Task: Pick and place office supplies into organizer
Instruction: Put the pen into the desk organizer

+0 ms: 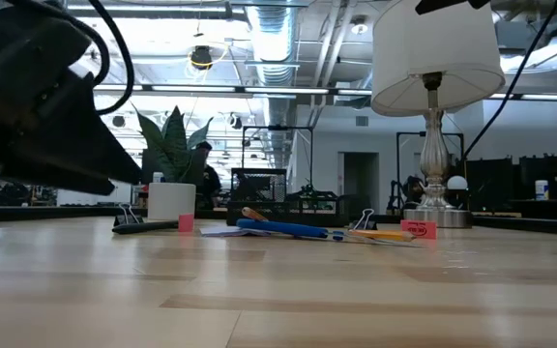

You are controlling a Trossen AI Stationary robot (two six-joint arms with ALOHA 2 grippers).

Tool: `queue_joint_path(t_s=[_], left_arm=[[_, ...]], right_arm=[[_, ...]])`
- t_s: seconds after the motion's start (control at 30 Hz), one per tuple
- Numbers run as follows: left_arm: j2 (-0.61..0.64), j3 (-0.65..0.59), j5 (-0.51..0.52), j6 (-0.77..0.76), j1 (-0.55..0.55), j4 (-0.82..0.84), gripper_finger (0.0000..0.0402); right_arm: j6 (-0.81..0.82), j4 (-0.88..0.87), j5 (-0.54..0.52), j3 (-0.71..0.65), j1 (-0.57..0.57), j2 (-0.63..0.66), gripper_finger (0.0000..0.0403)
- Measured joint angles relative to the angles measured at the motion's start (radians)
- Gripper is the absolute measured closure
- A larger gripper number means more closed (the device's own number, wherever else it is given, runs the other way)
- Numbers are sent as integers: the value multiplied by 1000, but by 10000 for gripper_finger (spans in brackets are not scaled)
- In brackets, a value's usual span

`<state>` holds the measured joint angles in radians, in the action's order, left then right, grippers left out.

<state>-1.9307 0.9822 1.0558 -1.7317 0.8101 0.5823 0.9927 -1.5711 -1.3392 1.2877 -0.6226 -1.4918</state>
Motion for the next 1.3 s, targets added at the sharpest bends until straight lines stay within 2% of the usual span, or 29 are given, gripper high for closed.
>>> queue_joint_path(t_s=[0.2,0.43,0.6,0.8,0.93,1.3], left_arm=[[-97,95,-5,-79,9,128,138],[-135,145,-106,-247,21,313,138],[-135,132,-111,-308,29,307,138],[-128,100,-199,-313,17,262,138],[-125,64,-190,-325,18,204,138],[-129,60,-188,-256,8,185,138]], right_arm=[[3,0,13,0,-52,0,326],[27,0,45,0,-92,0,326],[53,0,60,0,-114,0,326],[56,1,85,0,-137,0,326],[63,4,104,0,-137,0,326],[63,5,109,0,-136,0,326]])
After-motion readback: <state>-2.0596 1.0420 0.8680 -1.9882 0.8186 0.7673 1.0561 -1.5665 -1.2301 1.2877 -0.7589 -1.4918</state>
